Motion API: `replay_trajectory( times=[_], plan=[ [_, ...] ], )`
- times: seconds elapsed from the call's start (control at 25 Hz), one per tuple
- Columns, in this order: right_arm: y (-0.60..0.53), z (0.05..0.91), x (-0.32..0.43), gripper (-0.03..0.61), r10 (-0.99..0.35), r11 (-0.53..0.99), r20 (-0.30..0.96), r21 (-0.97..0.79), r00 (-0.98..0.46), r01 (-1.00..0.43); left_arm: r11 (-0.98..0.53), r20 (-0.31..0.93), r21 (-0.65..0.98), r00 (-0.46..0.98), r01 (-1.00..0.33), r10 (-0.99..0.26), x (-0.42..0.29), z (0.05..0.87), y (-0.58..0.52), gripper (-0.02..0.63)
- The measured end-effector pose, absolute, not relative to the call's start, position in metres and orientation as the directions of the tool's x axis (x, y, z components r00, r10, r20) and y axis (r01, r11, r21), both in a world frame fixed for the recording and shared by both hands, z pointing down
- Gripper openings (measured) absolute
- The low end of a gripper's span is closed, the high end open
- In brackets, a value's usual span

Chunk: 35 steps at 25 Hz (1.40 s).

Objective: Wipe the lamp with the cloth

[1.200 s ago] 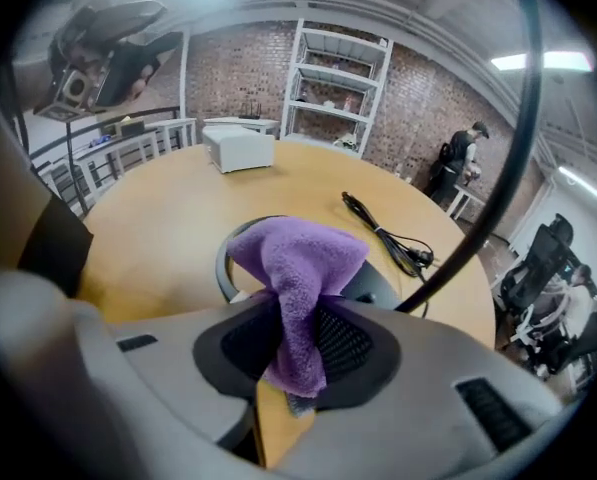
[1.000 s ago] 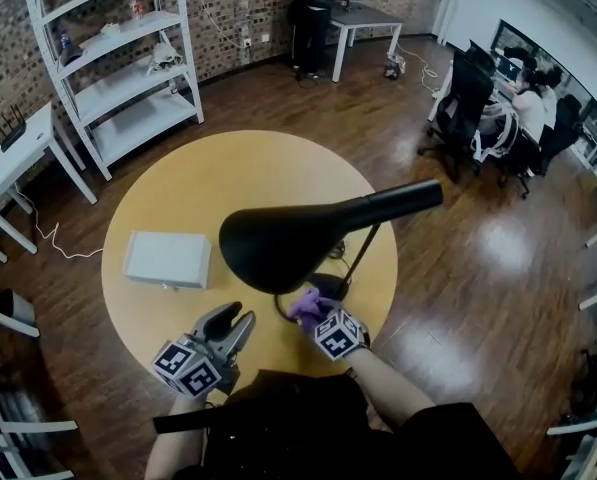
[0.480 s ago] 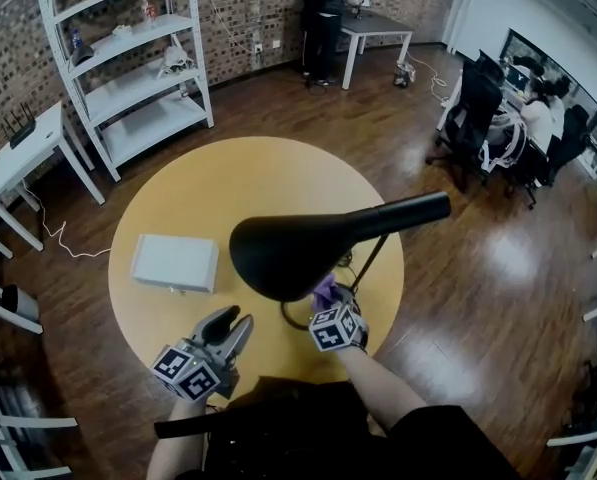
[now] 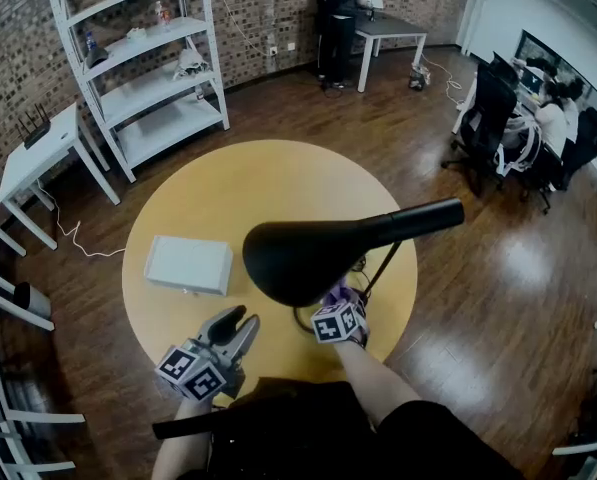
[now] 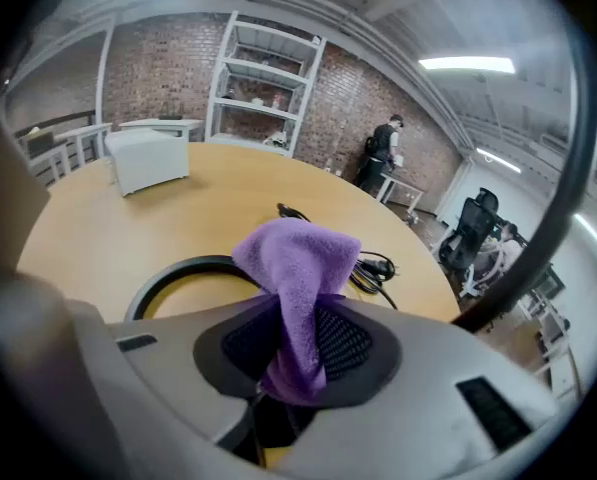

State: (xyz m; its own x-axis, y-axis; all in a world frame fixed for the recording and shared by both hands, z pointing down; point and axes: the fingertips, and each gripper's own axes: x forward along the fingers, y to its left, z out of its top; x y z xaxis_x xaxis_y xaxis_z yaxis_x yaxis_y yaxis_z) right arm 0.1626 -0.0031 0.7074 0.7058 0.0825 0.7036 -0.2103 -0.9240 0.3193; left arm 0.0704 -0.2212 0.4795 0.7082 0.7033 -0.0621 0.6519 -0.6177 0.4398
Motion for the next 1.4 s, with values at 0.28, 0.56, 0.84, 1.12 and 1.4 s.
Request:
replay_trajectory(
  times=[0.28,0.56,0.84,1.12,1.4],
  plan=[
    [-0.056,0.730,0.167,0.095,-0.200,-0.865,0.778,0.146,0.596,-0.480,-0.620,-0.049,0.446,0.709,0.646,0.704,0.065,0.486,-0.221,0.132],
    [-0.093,0.742,0.128,0.095,-0.425,-0.743,0.807,-0.052,0.410,-0.667,-0.633,-0.058,0.450,0.728,0.630,0.683,0.060,0.487,-0.225,0.130],
    [0.003,0.696,0.134,0.094,-0.290,-0.905,0.598,0.083,0.747,-0.417,-0.636,-0.080,0.456,0.740,0.622,0.667,0.064,0.483,-0.218,0.131],
    [0.025,0.714,0.142,0.091,-0.060,-0.815,0.639,0.412,0.767,-0.408,-0.635,-0.079,0.459,0.740,0.622,0.668,0.057,0.482,-0.231,0.132],
    [0.004,0.734,0.147,0.092,-0.053,-0.846,0.729,0.331,0.683,-0.418,-0.662,-0.079,0.471,0.775,0.584,0.627,0.049,0.485,-0.263,0.131]
  ],
)
